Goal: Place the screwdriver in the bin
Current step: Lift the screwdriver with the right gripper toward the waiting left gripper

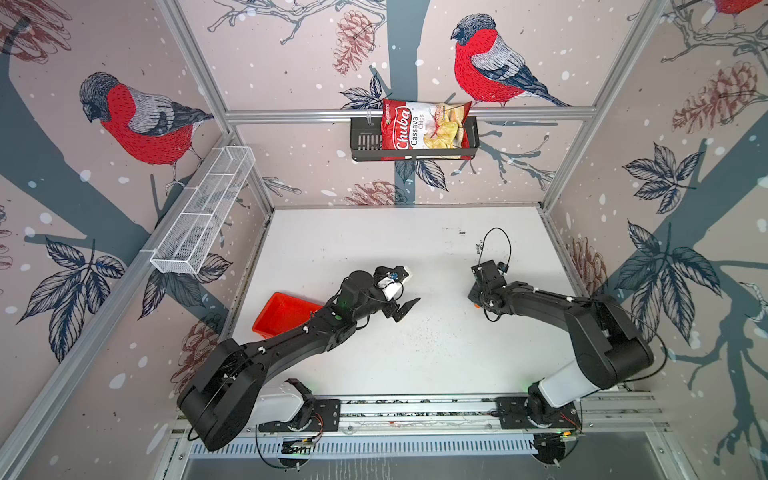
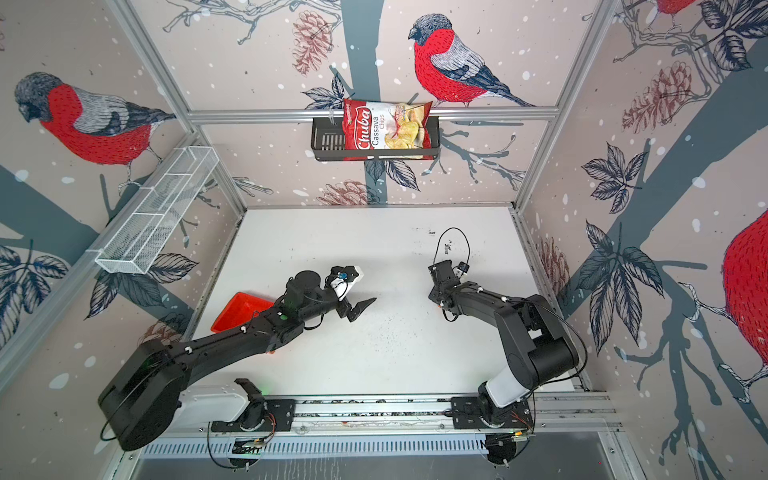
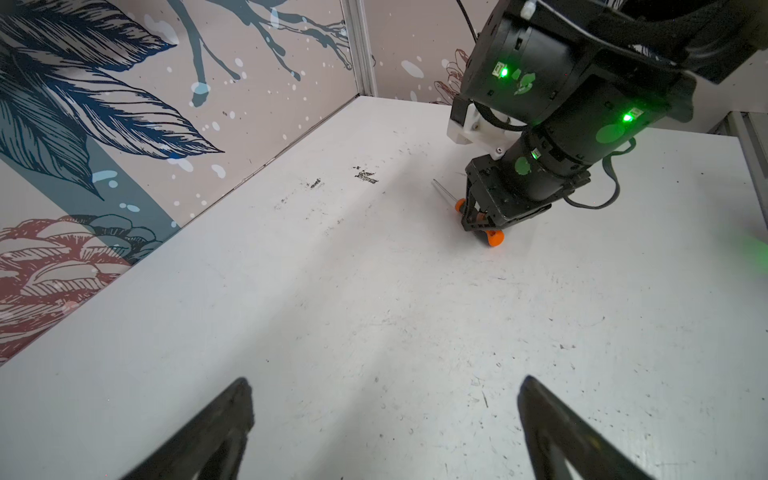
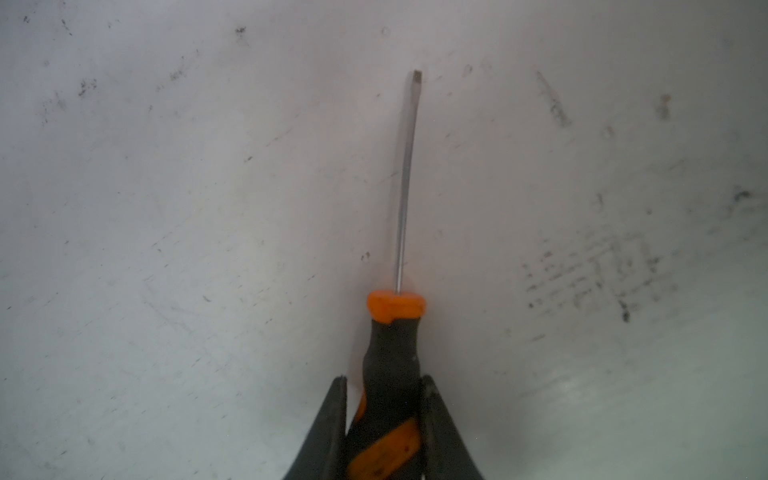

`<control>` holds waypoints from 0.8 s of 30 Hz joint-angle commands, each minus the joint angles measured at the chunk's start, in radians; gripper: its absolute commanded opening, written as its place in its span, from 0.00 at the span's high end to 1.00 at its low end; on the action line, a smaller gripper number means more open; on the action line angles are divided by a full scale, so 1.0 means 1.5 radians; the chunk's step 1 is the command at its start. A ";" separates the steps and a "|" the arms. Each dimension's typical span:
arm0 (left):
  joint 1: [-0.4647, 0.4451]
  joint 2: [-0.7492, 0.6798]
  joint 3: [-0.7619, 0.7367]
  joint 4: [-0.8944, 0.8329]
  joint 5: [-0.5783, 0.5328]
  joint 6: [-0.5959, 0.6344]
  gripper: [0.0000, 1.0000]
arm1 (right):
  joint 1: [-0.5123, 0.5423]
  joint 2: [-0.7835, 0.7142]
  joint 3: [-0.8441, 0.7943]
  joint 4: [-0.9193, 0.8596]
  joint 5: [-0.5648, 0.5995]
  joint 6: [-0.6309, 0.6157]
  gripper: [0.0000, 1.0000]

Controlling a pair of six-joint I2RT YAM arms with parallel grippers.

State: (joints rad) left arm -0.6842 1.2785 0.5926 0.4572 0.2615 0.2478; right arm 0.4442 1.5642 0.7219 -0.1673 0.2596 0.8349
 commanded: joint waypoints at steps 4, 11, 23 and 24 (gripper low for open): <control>-0.001 0.011 0.029 -0.018 -0.029 -0.054 0.02 | 0.001 -0.017 0.007 -0.018 0.026 -0.021 0.85; -0.001 0.030 0.061 -0.014 -0.072 -0.160 0.02 | -0.004 -0.076 -0.004 0.029 0.007 -0.096 0.88; 0.008 0.044 0.116 -0.006 -0.139 -0.389 0.02 | -0.004 -0.157 0.043 0.106 -0.187 -0.259 0.93; 0.012 0.042 0.115 -0.003 -0.125 -0.407 0.02 | -0.003 -0.162 0.048 0.108 -0.198 -0.276 0.93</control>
State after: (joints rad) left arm -0.6765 1.3514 0.7559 0.4267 0.0746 -0.2478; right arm 0.4358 1.3392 0.7753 -0.0605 0.0540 0.5293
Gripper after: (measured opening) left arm 0.982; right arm 0.260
